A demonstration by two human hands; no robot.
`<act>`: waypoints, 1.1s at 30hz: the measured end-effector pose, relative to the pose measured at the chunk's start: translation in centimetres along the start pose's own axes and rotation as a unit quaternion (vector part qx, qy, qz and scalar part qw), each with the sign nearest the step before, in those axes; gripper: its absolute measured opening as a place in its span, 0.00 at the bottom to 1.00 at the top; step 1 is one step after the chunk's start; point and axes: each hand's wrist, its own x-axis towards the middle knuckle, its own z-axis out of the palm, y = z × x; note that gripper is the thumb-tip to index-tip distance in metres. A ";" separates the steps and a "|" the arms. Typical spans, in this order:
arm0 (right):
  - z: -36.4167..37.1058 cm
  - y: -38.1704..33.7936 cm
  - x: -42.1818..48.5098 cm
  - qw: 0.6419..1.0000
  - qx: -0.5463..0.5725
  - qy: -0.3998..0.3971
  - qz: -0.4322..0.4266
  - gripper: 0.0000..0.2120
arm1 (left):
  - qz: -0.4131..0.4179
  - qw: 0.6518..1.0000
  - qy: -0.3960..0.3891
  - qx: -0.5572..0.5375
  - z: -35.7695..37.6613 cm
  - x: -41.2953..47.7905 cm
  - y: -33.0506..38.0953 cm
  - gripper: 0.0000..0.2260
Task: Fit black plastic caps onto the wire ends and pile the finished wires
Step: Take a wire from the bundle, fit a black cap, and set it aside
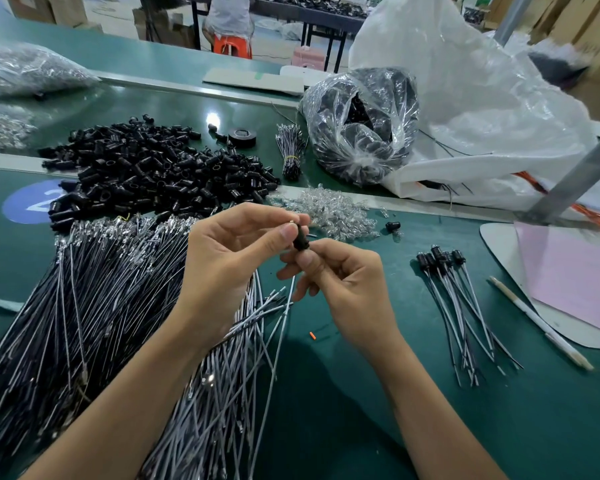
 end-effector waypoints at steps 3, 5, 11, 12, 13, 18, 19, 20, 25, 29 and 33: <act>0.1 0.0 0.0 1.000 0.004 0.006 -0.006 0.07 | -0.010 1.000 0.005 0.000 0.0 0.1 -0.2 0.04; 0.1 0.1 -0.1 1.000 -0.003 0.021 -0.020 0.06 | -0.020 1.000 0.013 -0.015 0.0 0.2 -0.2 0.06; 0.2 0.4 -0.3 0.995 -0.063 0.071 -0.044 0.05 | -0.044 0.997 0.030 -0.054 0.4 0.2 -0.5 0.06; 0.2 0.4 -0.3 0.993 -0.078 0.076 -0.046 0.05 | -0.049 0.996 0.032 -0.061 0.3 0.2 -0.5 0.06; 0.2 0.5 -0.3 0.991 -0.093 0.080 -0.047 0.05 | -0.053 0.996 0.033 -0.066 0.3 0.3 -0.6 0.06; 0.2 0.3 -0.3 0.989 -0.108 0.094 -0.046 0.01 | -0.044 0.995 0.036 -0.079 0.4 0.2 -0.5 0.06; 0.2 0.2 -0.3 0.988 -0.110 0.095 -0.046 0.02 | -0.040 0.995 0.041 -0.083 0.5 0.2 -0.5 0.05; 0.1 0.2 -0.3 0.987 -0.117 0.095 -0.048 0.03 | -0.036 0.995 0.044 -0.084 0.5 0.2 -0.5 0.04; 0.1 0.2 -0.3 0.984 -0.136 0.099 -0.058 0.06 | -0.028 0.997 0.042 -0.050 0.6 0.1 -0.5 0.09; 0.1 0.3 -0.4 0.985 -0.134 0.095 -0.056 0.06 | -0.029 0.998 0.038 -0.047 0.6 0.1 -0.3 0.09; 0.1 0.3 -0.4 0.986 -0.132 0.093 -0.052 0.06 | -0.028 0.998 0.051 -0.039 0.6 0.1 -0.3 0.07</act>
